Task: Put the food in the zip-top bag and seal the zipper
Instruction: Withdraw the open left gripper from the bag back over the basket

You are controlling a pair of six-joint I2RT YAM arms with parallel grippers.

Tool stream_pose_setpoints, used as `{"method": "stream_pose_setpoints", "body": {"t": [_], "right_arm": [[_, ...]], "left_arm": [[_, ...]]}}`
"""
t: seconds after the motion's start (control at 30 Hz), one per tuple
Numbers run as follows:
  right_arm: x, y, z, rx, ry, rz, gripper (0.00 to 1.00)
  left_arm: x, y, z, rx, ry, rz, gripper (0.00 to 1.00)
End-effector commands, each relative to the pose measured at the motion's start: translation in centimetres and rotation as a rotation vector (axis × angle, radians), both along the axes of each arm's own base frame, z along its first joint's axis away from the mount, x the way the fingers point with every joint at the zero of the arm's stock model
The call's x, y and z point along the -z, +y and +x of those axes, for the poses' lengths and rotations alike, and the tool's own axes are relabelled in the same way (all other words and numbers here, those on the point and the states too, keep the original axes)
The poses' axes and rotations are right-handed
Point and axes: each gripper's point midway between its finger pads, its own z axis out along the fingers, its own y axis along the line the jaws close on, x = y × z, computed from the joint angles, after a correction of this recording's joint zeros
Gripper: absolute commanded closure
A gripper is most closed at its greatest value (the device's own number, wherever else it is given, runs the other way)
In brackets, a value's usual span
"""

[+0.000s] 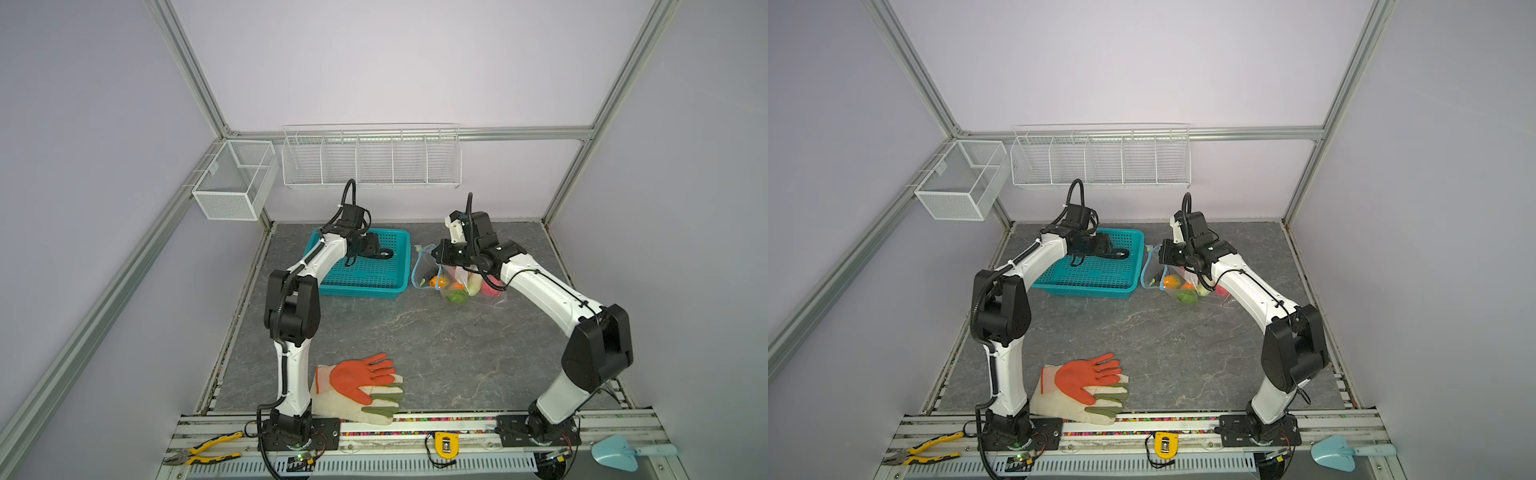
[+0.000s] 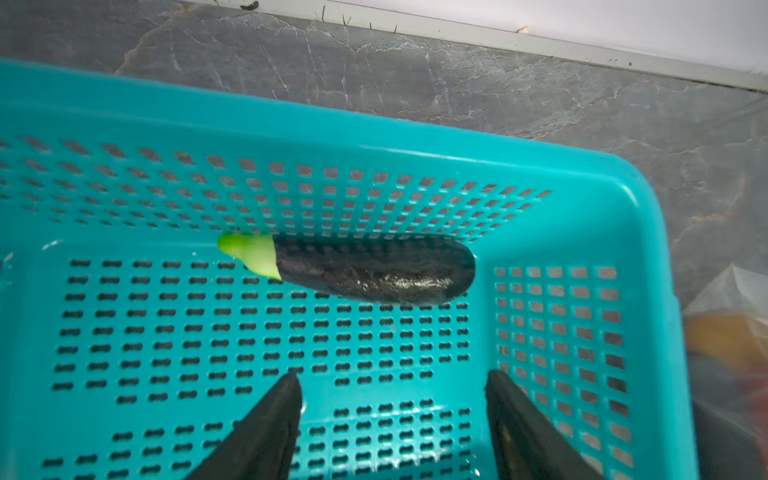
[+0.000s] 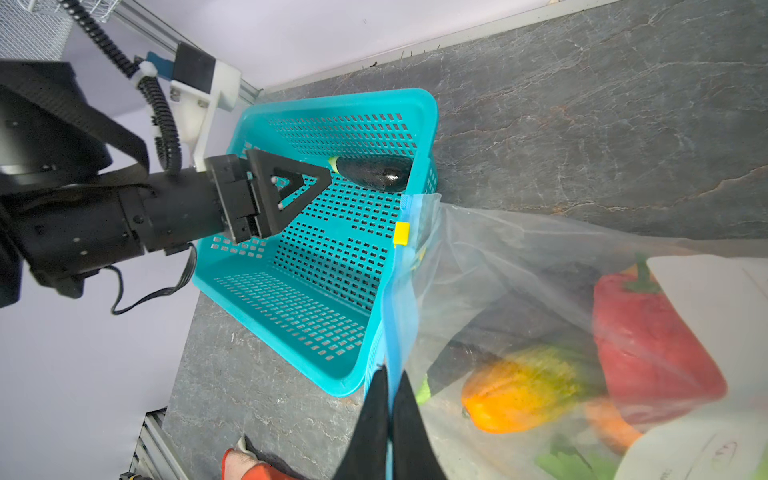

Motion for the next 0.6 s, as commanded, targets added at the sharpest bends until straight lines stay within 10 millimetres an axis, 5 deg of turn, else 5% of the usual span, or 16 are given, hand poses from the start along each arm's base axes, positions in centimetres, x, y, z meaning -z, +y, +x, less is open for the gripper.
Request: {"method": "stream_pose_setpoints", "body": {"t": [0.0,0.57], "right_arm": [[-0.2,-0.2,-0.1,-0.002,-0.015,0.007,0.93],[-0.6,-0.9,-0.1,0.011,-0.019,0.005,0.93]], "left_arm": [[-1.0,-0.2,2.0,0.060,-0.064,0.066,0.29],[2.8,-3.1,3.3,0.164,0.016,-0.005,0.26]]}}
